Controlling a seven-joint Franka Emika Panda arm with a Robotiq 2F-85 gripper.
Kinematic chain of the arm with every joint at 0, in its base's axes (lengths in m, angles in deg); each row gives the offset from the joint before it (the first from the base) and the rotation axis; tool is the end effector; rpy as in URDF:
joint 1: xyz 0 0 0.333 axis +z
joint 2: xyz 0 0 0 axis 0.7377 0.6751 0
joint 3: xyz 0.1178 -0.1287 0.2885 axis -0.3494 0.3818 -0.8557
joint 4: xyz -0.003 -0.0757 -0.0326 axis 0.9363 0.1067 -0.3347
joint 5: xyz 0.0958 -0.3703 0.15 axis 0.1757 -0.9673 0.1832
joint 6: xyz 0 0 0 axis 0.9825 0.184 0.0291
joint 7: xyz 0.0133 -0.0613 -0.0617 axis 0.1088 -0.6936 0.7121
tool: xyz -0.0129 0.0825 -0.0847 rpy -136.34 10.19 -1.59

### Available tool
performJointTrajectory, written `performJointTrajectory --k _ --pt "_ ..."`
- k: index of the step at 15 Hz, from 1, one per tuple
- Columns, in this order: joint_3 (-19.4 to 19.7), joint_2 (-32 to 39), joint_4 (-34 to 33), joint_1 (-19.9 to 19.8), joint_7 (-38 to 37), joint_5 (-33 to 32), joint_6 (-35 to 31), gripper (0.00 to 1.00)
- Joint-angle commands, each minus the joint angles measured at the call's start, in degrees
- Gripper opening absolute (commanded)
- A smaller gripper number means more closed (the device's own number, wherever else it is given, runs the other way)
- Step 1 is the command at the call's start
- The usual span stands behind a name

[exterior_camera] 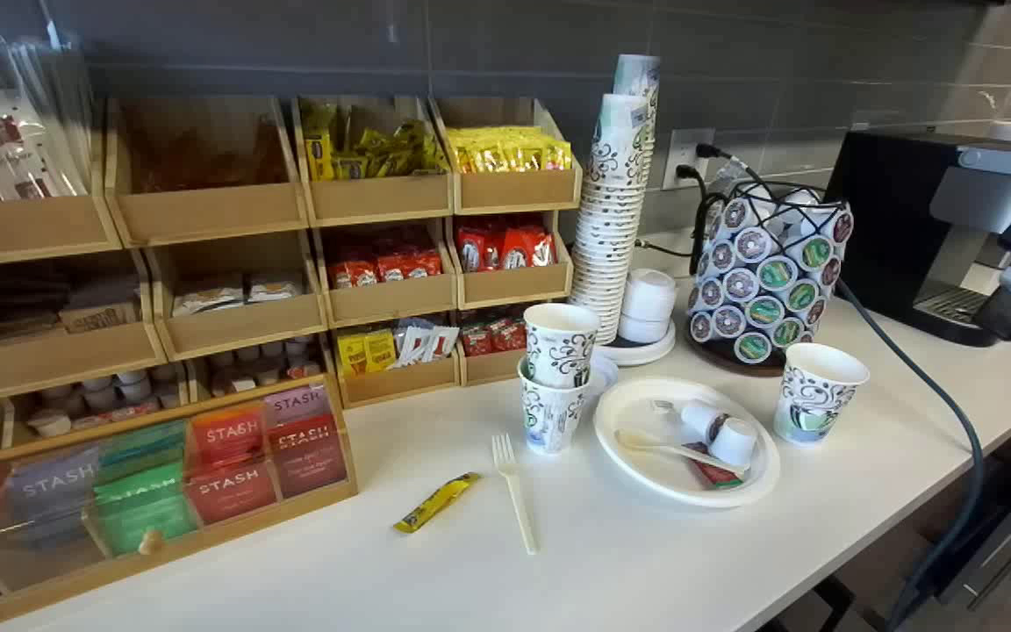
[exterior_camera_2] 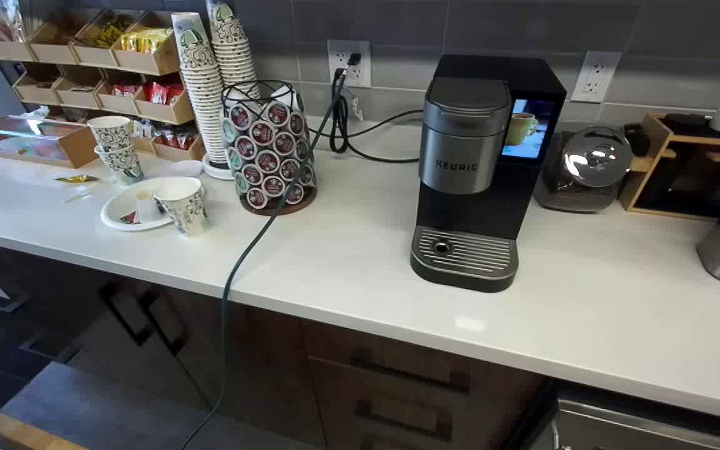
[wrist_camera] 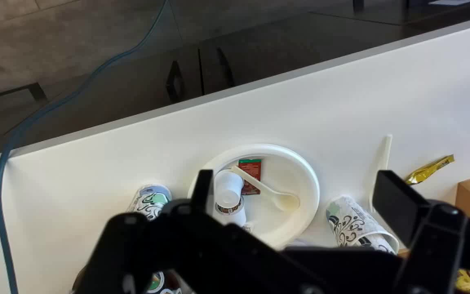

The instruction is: Pick up the styrofoam on the left of the plate and stack of two cups on the right of the plate

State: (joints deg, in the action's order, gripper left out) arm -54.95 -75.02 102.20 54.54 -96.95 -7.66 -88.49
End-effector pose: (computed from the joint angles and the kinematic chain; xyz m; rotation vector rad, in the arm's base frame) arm 0.3150 0.1350 0.4481 -3.0141 0.3159 -0.2397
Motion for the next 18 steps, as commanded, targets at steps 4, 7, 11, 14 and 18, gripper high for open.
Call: performJointTrajectory --k 4,7,11,14,18 --pt "0.12 0.01 -0.12 0.06 -0.05 -0.12 0.17 1.0" --pt "-2.19 4.6 -2.06 -3.54 0.24 -6.52 -3.99 1.0" --pt "-0.61 13.59 -6.85 -9.05 3.02 -17.09 -2.67 1.0" --pt "1.04 22.72 -12.72 -11.08 5.13 -21.9 0.14 1.0" --pt "3.38 22.99 -12.42 -9.42 4.61 -21.53 -0.69 1.0"
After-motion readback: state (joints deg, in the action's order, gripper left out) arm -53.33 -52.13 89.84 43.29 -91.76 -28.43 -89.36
